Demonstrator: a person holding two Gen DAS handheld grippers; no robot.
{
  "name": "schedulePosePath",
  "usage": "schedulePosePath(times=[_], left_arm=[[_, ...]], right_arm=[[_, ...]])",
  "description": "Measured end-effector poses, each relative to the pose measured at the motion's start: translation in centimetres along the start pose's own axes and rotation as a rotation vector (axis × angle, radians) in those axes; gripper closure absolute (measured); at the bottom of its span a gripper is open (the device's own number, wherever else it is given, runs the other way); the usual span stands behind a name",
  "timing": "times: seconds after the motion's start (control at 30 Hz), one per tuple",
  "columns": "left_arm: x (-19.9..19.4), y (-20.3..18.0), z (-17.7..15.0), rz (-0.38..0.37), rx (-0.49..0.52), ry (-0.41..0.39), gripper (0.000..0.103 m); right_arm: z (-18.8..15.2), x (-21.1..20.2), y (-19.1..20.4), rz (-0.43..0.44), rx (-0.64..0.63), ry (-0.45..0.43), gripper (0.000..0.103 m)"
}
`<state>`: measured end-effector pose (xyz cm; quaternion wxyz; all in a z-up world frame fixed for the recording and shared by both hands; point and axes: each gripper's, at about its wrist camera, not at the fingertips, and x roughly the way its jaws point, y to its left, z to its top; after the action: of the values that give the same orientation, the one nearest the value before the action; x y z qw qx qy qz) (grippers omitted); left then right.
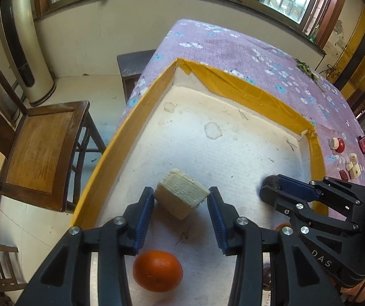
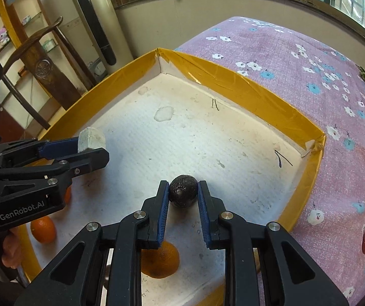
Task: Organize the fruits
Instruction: 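Carry the plum and white cube over the white tray, then open both tools to drop the plum and cube into the tray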
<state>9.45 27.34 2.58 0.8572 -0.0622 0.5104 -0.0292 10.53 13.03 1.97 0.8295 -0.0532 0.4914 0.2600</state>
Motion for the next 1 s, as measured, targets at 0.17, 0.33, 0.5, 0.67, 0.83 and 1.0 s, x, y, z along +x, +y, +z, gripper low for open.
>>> schedulePosePath(times=[0.17, 0.33, 0.5, 0.67, 0.83, 1.0], left_arm=[[-0.1, -0.1, -0.2, 0.009, 0.004, 0.007, 0.056], [-0.5, 0.0, -0.6, 0.013, -0.02, 0.013, 0.055], [-1.8, -0.2, -1.7, 0.044, -0.024, -0.015, 0.049], [-3.8, -1.1, -2.8, 0.061, -0.043, -0.071, 0.046], [-5.9, -3.5, -3.9, 0.084, -0.017, -0.136, 0.038], [-6.7, -8.0, -5.0, 0.054, 0.047, -0.156, 0.032]], right_arm=[[-0.2, -0.4, 0.3, -0.003, -0.008, -0.001, 0.075], [-0.6, -1.6, -0.3, -0.005, 0.018, -0.016, 0.073], [-1.8, -3.8, -1.2, -0.006, 0.058, -0.042, 0.071], [-4.2, -7.0, -1.7, -0.026, 0.079, -0.105, 0.066], [-7.4, -9.9, -3.2, -0.078, 0.114, -0.151, 0.054], [-11.1, -12.1, -6.0, -0.128, 0.174, -0.159, 0.051]])
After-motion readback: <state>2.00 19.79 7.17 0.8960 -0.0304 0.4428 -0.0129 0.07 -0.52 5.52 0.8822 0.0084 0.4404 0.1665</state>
